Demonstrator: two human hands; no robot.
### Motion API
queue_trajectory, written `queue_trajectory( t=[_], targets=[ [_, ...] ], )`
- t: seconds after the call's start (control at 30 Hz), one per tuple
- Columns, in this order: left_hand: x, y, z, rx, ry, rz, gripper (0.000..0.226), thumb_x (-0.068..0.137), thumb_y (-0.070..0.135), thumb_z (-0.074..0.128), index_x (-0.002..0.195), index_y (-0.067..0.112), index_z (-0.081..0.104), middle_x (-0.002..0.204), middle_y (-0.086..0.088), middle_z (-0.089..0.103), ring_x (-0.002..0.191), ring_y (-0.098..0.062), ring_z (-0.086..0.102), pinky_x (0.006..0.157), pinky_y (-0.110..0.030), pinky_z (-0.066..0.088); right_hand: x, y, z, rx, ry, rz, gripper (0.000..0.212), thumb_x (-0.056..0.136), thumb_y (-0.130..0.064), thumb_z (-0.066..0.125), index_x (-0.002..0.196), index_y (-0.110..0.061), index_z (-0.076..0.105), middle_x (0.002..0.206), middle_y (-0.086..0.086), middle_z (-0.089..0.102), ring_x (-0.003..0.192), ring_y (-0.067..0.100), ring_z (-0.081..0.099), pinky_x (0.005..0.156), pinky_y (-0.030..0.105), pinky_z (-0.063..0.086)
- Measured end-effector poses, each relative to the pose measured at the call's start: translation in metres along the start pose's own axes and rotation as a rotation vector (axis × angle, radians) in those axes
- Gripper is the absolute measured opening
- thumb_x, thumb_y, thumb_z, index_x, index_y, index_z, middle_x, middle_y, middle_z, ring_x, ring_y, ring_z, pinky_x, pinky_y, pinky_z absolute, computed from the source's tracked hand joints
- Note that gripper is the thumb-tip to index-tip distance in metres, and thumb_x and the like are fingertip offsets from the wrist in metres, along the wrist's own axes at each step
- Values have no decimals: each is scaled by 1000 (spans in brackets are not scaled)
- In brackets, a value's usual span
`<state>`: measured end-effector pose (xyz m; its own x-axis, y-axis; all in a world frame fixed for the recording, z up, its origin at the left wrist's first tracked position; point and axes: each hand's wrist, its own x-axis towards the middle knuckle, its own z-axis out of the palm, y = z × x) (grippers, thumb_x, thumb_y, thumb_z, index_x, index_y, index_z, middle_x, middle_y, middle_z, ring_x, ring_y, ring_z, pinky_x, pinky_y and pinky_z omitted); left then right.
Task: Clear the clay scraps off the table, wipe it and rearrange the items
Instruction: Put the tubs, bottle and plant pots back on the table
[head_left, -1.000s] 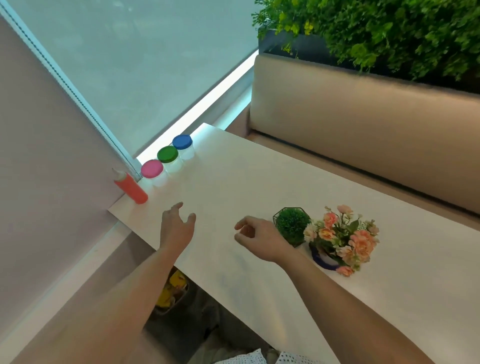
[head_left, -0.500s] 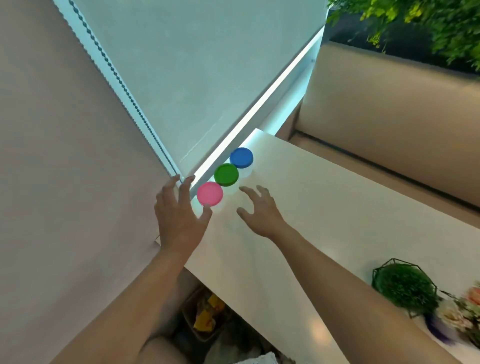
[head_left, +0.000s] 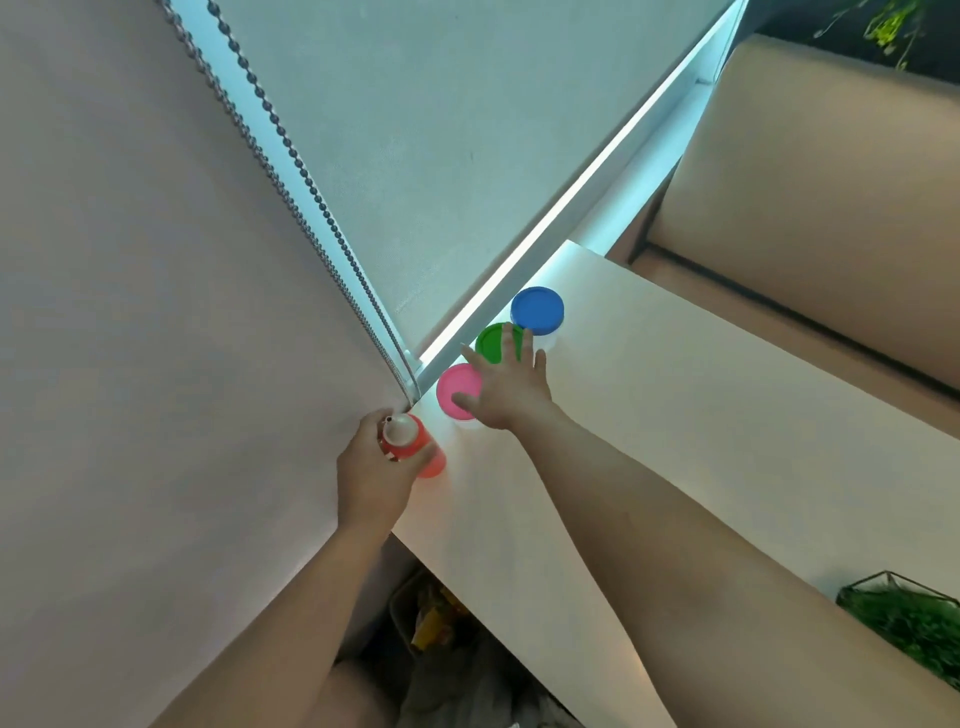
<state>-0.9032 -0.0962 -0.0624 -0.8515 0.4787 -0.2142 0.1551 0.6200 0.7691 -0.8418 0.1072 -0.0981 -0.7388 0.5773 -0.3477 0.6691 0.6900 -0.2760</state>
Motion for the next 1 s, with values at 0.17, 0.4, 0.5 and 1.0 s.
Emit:
queue_trajectory(
  t=[0.17, 0.4, 0.5, 1.0],
  targets=[
    [2, -7, 5, -6, 7, 50, 54, 73, 28, 93, 120, 25, 68, 110, 10, 70, 103, -15, 66, 81, -17, 51, 6, 10, 7, -33, -16, -15, 79, 91, -76, 45, 159, -47, 17, 167, 15, -22, 150, 44, -27, 122, 65, -4],
    [3, -4, 21, -33, -6, 87, 59, 74, 27, 92, 128, 26, 67, 119, 8, 70, 109, -15, 66, 93, -33, 59, 0, 24, 2, -44, -47, -7, 80, 90, -79, 42, 159, -49, 13, 167, 12, -24, 150, 39, -30, 121, 64, -7],
    [2, 1, 26, -49, -4, 101, 60, 75, 26, 92, 129, 24, 67, 120, 7, 70, 108, -15, 66, 92, -32, 58, -2, 32, 0, -50, -52, 0, 81, 90, -80, 42, 159, -50, 12, 167, 11, -25, 150, 39, -30, 121, 65, -6],
    [-1, 2, 33, -63, 6, 161, 57, 75, 22, 92, 125, 29, 68, 108, 18, 64, 102, -13, 65, 84, -20, 54, -6, 41, 0, -60, -68, 20, 81, 91, -80, 38, 160, -49, 7, 165, 12, -30, 148, 39, -34, 121, 65, -7]
  ],
)
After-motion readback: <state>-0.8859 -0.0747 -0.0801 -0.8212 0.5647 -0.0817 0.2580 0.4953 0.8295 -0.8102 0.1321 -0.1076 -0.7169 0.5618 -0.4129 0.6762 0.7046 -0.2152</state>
